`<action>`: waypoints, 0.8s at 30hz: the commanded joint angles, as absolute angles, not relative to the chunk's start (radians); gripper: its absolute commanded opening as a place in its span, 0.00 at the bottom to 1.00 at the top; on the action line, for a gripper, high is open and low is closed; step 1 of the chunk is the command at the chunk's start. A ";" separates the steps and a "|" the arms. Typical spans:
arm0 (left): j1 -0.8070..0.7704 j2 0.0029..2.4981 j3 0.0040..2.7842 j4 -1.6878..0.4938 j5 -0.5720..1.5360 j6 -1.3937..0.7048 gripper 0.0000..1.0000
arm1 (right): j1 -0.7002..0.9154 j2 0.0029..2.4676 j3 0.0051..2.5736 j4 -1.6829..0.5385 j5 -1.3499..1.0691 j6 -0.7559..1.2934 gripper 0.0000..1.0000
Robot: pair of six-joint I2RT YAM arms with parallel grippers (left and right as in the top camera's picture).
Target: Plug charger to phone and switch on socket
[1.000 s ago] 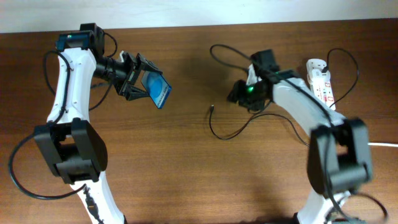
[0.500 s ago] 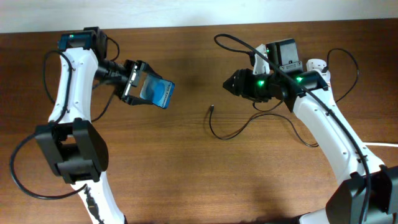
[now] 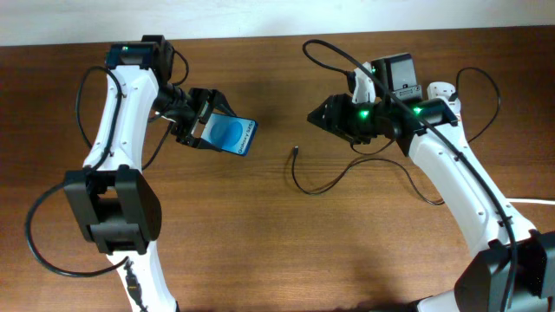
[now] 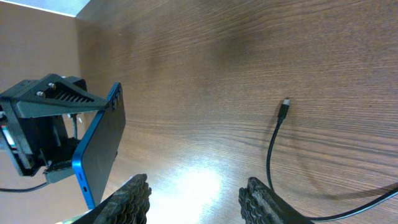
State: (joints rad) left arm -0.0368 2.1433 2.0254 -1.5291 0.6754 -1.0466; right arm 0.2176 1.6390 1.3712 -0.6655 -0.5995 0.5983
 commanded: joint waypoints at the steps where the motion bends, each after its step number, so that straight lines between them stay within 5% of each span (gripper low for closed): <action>1: -0.046 2.143 2.049 -1.531 0.684 -1.090 0.00 | 0.223 1.617 1.377 -0.662 -0.625 0.604 0.52; 24: -0.125 2.143 2.049 -1.485 0.475 -1.219 0.00 | 0.266 1.623 1.377 -0.639 -0.633 0.604 0.52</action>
State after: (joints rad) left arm -0.1268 2.1433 2.0254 -1.4830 0.4698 -1.2018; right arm 0.2638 1.6390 1.3712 -0.6418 -0.6273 0.6022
